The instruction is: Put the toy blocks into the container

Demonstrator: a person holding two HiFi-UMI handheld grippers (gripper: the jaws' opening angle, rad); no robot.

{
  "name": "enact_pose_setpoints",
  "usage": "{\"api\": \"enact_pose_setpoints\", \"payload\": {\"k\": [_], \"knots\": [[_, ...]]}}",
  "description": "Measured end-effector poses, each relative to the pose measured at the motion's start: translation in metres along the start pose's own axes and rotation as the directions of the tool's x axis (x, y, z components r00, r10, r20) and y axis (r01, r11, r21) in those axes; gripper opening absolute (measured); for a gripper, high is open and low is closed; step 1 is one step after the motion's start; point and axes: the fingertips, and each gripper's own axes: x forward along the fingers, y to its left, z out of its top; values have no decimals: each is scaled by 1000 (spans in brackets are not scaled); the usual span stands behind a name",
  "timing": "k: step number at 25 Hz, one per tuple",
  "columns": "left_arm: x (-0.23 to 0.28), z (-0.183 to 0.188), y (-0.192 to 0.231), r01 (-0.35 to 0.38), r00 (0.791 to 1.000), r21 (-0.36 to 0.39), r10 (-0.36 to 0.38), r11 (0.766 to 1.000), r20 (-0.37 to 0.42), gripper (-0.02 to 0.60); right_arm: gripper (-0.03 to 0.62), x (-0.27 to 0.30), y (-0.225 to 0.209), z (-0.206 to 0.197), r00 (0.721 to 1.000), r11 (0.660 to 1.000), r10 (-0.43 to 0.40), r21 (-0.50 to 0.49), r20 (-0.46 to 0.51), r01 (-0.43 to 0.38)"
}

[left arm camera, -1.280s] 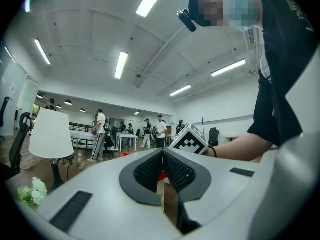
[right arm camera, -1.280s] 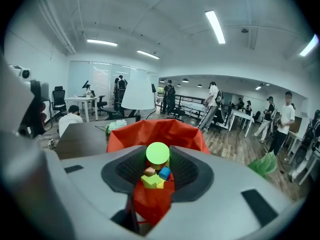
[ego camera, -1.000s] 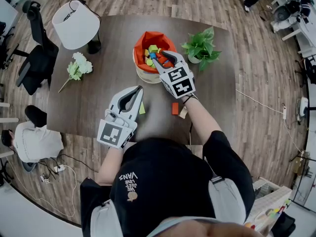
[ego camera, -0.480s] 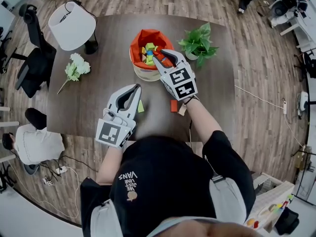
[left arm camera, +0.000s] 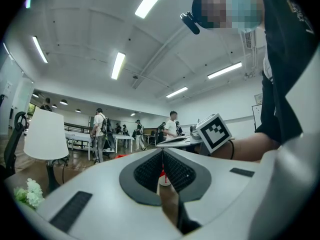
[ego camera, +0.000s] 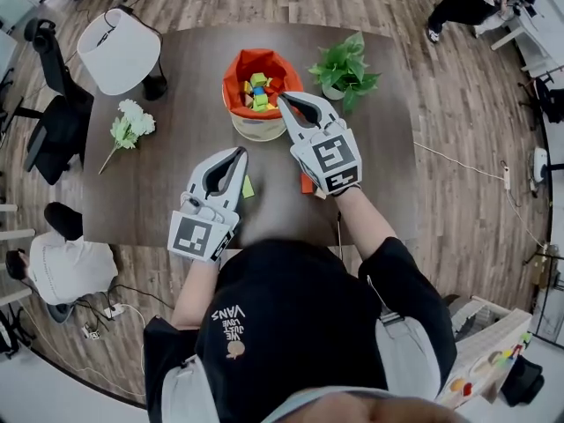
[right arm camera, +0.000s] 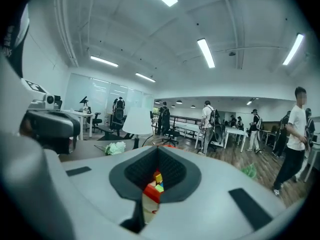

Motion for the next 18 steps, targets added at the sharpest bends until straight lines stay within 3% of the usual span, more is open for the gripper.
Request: {"api": "enact_pose_setpoints", "payload": {"k": [9, 18], "knots": [[-5, 2, -2, 8, 1000, -3, -8, 1000, 11, 12, 17, -44, 23, 15, 999, 1000, 7, 27, 54, -8], [-6, 2, -11, 28, 1000, -2, -28, 1000, 7, 12, 17, -78, 59, -2, 999, 998, 23, 59, 23, -24]]}}
